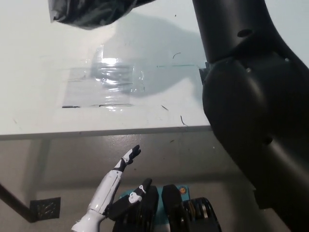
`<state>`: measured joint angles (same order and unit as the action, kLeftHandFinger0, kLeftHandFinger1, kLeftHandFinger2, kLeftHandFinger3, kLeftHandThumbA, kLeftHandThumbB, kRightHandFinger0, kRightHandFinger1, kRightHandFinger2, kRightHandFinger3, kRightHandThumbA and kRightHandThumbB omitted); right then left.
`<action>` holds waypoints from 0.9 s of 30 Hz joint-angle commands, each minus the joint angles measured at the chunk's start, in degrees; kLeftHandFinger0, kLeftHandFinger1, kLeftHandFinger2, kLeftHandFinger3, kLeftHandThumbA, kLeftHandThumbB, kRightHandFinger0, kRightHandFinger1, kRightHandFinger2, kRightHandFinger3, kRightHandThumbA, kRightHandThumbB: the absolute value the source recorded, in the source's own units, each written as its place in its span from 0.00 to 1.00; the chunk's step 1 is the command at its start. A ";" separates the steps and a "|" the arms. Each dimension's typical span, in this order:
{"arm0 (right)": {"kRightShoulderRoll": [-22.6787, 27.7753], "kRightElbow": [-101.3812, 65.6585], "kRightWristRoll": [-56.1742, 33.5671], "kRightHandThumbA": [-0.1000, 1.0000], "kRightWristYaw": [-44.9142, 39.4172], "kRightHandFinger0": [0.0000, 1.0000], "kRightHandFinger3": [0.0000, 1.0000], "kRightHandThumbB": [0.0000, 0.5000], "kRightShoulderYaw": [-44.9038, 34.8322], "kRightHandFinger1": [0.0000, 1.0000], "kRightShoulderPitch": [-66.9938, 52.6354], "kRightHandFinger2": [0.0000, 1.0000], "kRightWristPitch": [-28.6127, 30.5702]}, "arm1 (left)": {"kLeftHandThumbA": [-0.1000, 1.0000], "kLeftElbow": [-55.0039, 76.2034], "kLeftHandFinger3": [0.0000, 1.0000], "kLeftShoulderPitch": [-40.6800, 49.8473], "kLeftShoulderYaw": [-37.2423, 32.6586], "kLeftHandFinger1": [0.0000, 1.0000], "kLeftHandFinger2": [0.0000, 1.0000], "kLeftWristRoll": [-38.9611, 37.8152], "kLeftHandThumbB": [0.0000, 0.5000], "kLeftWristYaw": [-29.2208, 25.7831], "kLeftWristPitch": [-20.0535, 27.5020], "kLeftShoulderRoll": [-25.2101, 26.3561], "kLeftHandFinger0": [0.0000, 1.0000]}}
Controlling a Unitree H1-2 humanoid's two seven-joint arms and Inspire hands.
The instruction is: The robot uses its right hand to pick up a bag of coffee beans and puts it in the black plastic bag, then the robot grabs the top of the bag and lifts it.
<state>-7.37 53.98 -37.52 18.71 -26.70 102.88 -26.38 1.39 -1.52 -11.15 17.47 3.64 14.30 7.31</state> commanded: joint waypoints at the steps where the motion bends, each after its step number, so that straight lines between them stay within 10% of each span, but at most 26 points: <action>1: 1.21 1.46 0.99 0.00 -4.49 0.00 0.71 0.14 0.92 0.20 2.65 0.72 5.93 | 0.74 1.33 1.00 -1.18 -0.33 1.00 1.00 0.10 0.23 0.10 3.17 0.60 0.99; 2: 0.72 2.36 1.51 0.00 -4.41 0.00 0.87 0.14 1.13 0.20 1.26 0.72 6.62 | 0.74 1.36 1.00 -1.15 -0.33 1.00 1.00 0.05 0.23 0.13 3.17 0.60 0.99; 5: -0.34 4.59 2.19 0.00 -4.80 0.00 0.75 0.16 1.46 0.21 -1.61 0.71 8.53 | 0.73 1.76 1.00 -1.18 -0.45 1.00 1.00 -0.01 0.23 0.43 2.67 0.60 0.98; 9: -1.33 7.00 2.92 0.00 -7.34 0.00 0.95 0.20 2.22 0.19 -4.82 0.66 11.24 | 0.72 1.69 1.00 -1.65 -0.56 1.00 1.00 -0.55 0.23 0.73 2.72 0.58 0.98; 12: -1.45 8.11 4.04 0.00 -8.21 0.00 0.74 0.19 3.37 0.08 -6.06 0.54 11.29 | 0.72 1.89 1.00 -1.79 -0.55 1.00 1.00 -0.31 0.22 0.75 2.73 0.72 0.96; 14: -1.67 8.42 4.57 0.00 -7.79 0.00 0.86 0.22 3.80 0.07 -7.15 0.54 11.38 | 0.74 2.12 1.00 -1.96 -0.69 1.00 1.00 0.83 0.21 0.67 2.46 0.94 0.96; 16: -1.80 8.82 4.43 0.00 -8.11 0.00 1.00 0.16 3.72 0.07 -8.12 0.55 11.65 | 0.74 2.33 1.00 -2.01 -0.72 1.00 1.00 0.92 0.22 0.70 2.31 0.93 0.94; 25: -2.03 14.56 7.47 0.00 -10.10 0.00 1.00 0.17 5.49 0.11 -14.57 0.67 14.76 | 0.68 2.69 1.00 -2.11 -0.80 0.99 1.00 0.20 0.22 1.14 1.51 0.68 0.92; 26: -1.53 16.16 9.27 0.00 -10.51 0.00 0.87 0.15 7.07 0.11 -15.94 0.67 14.79 | 0.68 2.69 1.00 -2.21 -0.97 0.99 1.00 0.69 0.23 1.14 1.27 0.58 0.92; 27: -1.24 16.94 10.53 0.00 -10.78 0.00 0.97 0.18 8.30 0.15 -16.77 0.70 15.07 | 0.70 2.77 1.00 -2.24 -1.07 0.99 1.00 1.10 0.23 1.13 1.20 0.63 0.93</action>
<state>-9.63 68.20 -31.64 11.73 -21.78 86.88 -15.98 1.82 -3.12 -11.65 17.67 4.36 14.83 7.87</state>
